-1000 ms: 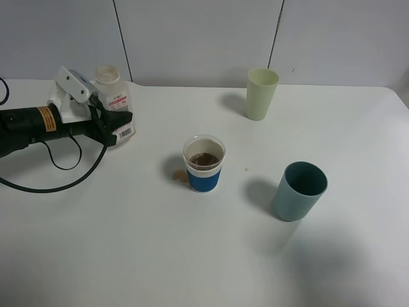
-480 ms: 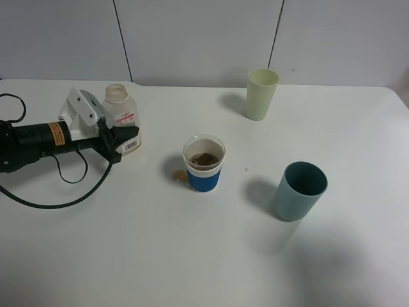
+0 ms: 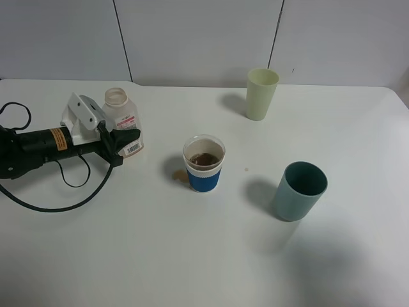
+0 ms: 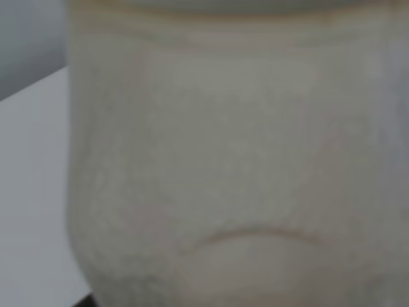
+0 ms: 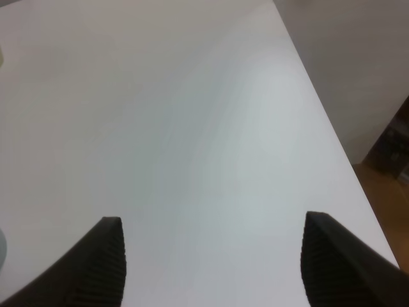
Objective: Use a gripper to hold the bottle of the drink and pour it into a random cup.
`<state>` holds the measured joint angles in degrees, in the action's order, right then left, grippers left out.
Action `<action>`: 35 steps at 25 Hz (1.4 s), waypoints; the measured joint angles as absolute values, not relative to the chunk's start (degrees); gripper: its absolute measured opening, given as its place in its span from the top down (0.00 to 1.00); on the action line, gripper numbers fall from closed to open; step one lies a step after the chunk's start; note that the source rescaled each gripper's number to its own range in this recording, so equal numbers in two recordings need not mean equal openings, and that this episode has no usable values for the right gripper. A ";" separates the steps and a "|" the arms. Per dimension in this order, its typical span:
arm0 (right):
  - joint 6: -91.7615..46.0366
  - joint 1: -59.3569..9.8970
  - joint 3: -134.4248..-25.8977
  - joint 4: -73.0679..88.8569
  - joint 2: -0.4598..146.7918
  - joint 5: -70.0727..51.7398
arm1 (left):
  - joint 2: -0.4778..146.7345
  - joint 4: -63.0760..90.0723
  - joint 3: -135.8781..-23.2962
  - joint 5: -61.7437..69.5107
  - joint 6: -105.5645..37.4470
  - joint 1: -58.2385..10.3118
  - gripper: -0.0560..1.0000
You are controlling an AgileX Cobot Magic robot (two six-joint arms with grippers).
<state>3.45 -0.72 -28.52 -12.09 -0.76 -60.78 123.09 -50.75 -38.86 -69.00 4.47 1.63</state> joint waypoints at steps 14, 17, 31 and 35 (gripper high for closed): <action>3.45 -0.72 -28.52 -12.09 -0.76 -60.78 | 123.26 -49.74 -38.76 -67.99 12.66 1.63 0.09; 3.45 -0.72 -28.52 -12.09 -0.76 -60.78 | 122.46 -49.58 -38.76 -67.65 12.99 1.63 0.08; 3.45 -0.72 -28.52 -12.09 -0.76 -60.78 | 106.23 -49.03 -29.65 -62.38 13.42 1.41 0.08; 3.45 -0.72 -28.52 -12.09 -0.76 -60.78 | 97.72 -47.06 -26.89 -56.98 14.27 0.60 0.08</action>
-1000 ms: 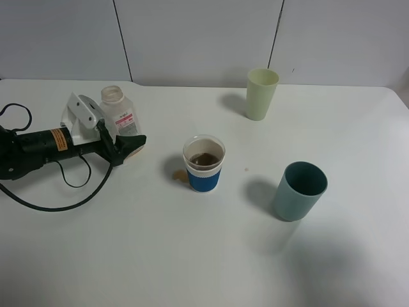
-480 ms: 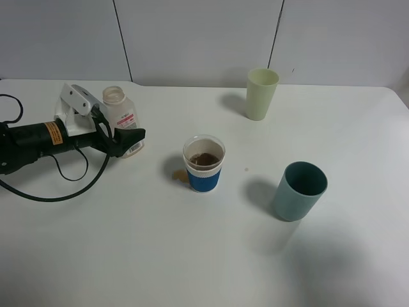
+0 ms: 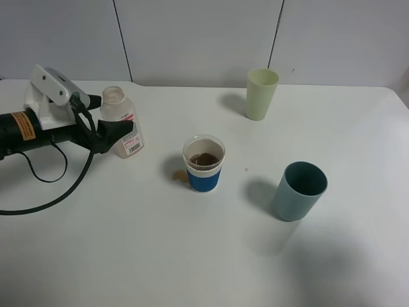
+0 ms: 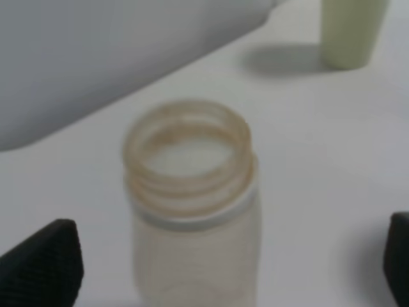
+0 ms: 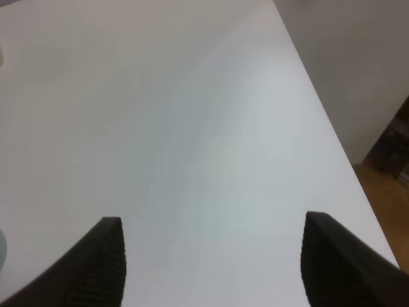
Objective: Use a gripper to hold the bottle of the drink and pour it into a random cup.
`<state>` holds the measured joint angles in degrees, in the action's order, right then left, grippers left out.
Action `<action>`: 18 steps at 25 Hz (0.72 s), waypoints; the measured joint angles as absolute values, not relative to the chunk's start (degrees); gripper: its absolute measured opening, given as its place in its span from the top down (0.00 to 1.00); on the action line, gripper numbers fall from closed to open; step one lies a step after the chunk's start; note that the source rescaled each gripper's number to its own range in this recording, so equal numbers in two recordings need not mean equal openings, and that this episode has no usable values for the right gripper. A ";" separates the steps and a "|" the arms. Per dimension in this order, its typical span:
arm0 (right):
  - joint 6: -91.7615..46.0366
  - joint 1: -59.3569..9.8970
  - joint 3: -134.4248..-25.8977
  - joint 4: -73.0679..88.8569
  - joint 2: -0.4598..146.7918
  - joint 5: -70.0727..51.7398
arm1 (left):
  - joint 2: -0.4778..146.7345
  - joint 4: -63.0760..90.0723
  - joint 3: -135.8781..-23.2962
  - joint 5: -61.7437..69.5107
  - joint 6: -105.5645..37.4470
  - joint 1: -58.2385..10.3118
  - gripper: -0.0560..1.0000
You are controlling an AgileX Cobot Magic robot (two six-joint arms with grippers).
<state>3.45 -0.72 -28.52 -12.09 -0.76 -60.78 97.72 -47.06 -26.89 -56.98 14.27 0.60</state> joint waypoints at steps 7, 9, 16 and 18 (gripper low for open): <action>3.45 -0.72 -28.52 -12.09 -0.76 -60.78 | 80.01 -45.85 -25.37 -39.35 20.97 0.60 0.08; 3.45 -0.72 -28.52 -12.09 -0.76 -60.78 | 74.55 -44.30 -25.37 -34.18 22.21 0.60 0.08; 3.45 -0.72 -28.52 -12.09 -0.76 -60.78 | 58.51 -38.89 -25.46 -18.50 22.57 0.60 0.08; 3.45 -0.72 -28.52 -12.09 -0.76 -60.78 | 54.10 -37.06 -25.46 -14.56 22.13 0.60 0.08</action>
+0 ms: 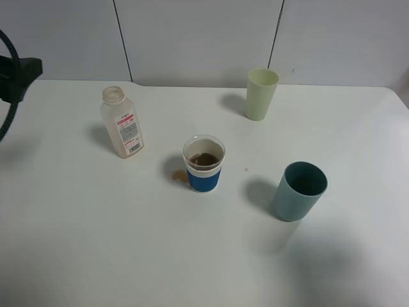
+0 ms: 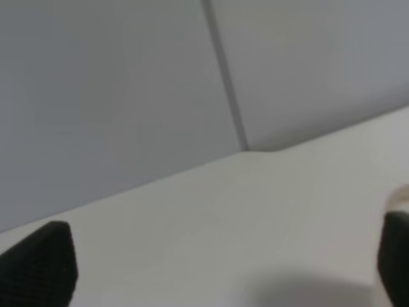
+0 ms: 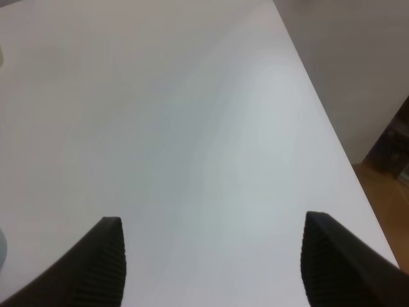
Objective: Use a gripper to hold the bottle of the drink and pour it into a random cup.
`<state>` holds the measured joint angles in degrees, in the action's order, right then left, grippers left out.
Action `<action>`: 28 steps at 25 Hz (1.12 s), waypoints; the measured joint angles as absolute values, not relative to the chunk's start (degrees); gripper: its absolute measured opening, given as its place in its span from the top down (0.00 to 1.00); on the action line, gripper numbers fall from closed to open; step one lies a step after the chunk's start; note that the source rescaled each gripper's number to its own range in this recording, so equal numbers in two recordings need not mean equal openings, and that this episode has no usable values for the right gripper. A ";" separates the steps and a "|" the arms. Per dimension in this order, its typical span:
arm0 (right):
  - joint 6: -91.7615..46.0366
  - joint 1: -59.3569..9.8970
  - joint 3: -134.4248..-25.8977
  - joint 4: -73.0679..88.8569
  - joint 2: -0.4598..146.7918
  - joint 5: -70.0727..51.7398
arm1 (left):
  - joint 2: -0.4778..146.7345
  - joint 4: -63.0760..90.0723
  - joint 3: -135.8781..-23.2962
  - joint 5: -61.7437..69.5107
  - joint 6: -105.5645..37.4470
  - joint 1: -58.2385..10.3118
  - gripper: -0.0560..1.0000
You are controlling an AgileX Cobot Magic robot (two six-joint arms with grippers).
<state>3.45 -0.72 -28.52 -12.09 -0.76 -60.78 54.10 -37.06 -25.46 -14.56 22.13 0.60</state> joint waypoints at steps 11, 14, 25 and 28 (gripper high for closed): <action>3.45 -0.72 -28.52 -12.09 -0.76 -60.78 | 30.85 -28.93 -25.57 0.89 21.94 0.60 0.08; 3.45 -0.72 -28.52 -12.09 -0.76 -60.78 | 24.85 -26.55 -27.97 7.21 21.94 0.60 0.08; 3.45 -0.72 -28.52 -12.09 -0.76 -60.78 | 19.78 -18.30 -47.38 43.97 15.65 0.60 0.08; 3.45 -0.72 -28.52 -12.09 -0.76 -60.78 | 17.55 -11.85 -49.13 48.96 11.05 0.60 0.08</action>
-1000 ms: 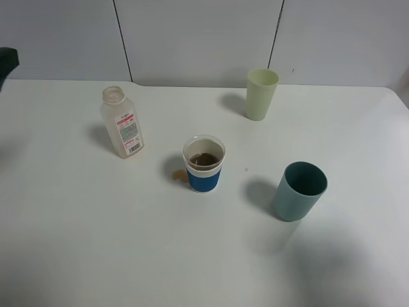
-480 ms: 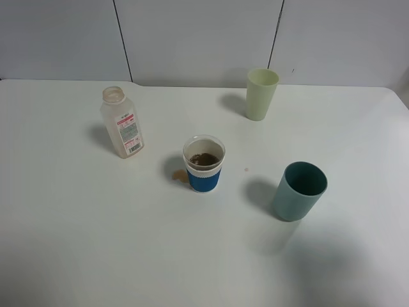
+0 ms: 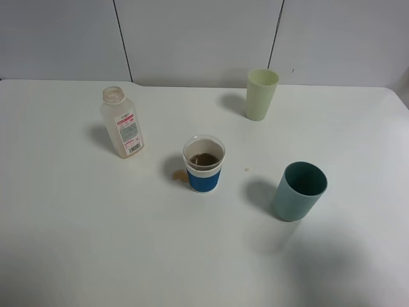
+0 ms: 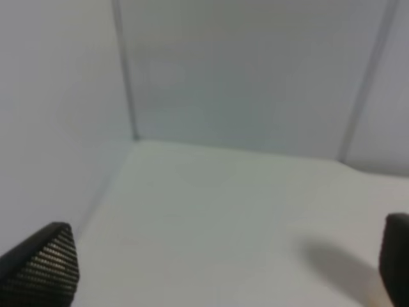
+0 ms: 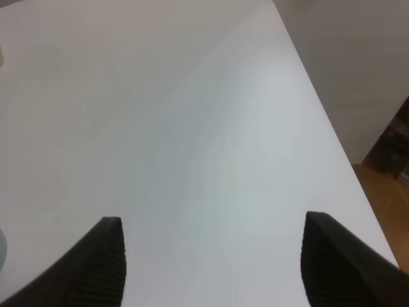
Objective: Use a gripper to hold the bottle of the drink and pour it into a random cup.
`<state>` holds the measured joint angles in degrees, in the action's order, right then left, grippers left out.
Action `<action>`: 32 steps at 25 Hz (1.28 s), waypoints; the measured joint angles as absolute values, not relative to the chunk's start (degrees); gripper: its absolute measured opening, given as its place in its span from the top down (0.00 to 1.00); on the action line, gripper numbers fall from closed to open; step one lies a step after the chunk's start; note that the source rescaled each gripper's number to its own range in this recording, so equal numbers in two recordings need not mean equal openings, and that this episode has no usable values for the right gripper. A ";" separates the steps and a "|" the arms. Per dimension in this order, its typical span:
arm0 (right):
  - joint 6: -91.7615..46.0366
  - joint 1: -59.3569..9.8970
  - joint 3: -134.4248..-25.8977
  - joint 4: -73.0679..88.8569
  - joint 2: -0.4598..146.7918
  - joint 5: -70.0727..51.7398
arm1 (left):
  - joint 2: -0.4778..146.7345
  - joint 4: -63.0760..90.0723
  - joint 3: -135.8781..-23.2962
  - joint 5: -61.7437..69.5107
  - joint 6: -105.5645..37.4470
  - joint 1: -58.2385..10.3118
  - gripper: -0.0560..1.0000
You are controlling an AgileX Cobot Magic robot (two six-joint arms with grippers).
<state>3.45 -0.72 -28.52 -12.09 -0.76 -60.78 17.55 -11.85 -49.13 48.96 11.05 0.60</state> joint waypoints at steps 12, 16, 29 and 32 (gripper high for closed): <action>3.45 -0.72 -28.52 -12.09 -0.76 -60.78 | 2.48 -4.95 -49.30 60.01 2.85 0.60 0.07; 3.46 -0.72 -28.52 -12.09 -0.76 -60.78 | -0.31 -2.90 -49.30 61.09 1.14 0.60 0.07; 3.46 -0.72 -28.52 -12.09 -0.76 -60.78 | -0.37 1.27 -37.74 59.37 0.59 0.60 0.07; 3.46 -0.72 -28.52 -12.09 -0.76 -60.78 | -0.37 1.27 -33.49 57.54 0.59 0.60 0.07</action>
<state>3.46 -0.72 -28.52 -12.09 -0.76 -60.78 -0.37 1.27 -33.49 57.54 0.59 0.60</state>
